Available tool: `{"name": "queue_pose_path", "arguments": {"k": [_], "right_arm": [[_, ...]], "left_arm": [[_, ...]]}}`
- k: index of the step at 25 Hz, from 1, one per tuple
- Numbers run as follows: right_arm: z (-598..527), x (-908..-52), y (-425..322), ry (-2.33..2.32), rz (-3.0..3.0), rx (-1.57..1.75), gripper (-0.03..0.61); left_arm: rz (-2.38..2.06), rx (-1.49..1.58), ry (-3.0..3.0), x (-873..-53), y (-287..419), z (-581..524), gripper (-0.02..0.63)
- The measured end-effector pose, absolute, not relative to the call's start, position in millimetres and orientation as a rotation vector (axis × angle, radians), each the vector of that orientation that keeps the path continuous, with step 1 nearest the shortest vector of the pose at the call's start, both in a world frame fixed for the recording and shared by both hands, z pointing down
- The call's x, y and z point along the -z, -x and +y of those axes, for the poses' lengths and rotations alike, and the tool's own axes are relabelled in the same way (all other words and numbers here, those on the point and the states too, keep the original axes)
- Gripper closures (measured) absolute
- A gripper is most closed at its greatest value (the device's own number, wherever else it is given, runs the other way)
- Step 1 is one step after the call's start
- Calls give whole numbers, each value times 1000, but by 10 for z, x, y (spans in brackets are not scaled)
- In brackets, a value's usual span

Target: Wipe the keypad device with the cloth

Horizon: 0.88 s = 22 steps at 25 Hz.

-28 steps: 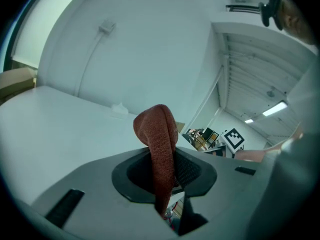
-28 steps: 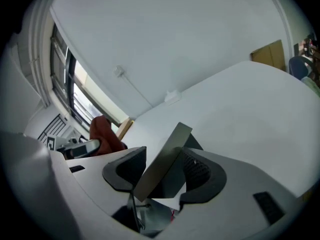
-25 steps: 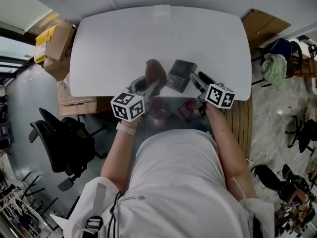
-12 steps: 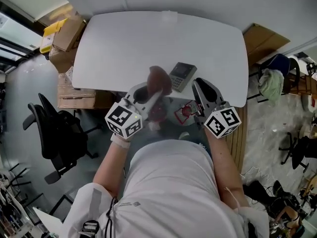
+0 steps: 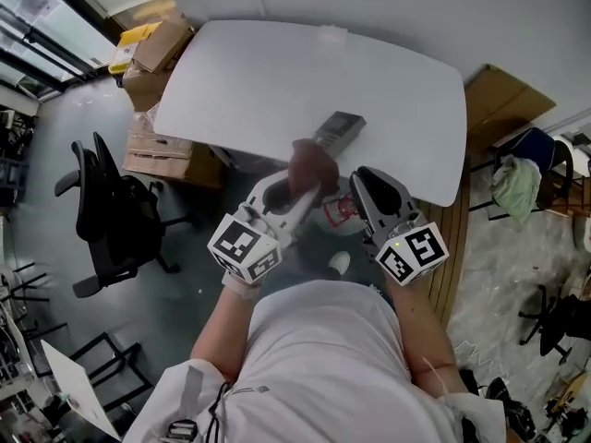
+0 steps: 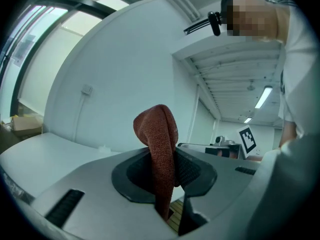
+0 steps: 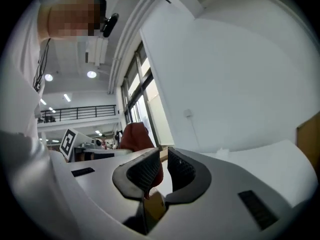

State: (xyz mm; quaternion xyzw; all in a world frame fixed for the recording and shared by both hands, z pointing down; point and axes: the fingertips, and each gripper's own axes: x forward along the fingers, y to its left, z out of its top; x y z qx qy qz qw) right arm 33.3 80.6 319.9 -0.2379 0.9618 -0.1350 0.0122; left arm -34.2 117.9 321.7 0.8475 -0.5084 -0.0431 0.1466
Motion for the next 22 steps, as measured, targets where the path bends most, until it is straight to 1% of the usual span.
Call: {"name": "queue_pose_path", "arguments": {"k": [5, 14, 22], "right_arm": [[911, -3149, -366, 781, 3006, 389, 525], [955, -2922, -228, 875, 3004, 208, 525], [957, -2925, -177, 947, 2984, 233, 525]], "left_arm": [[-1487, 83, -2458, -3156, 323, 1432, 522], [-1488, 112, -2466, -3076, 727, 1416, 522], [-1389, 139, -2474, -3086, 804, 1440, 522]]}}
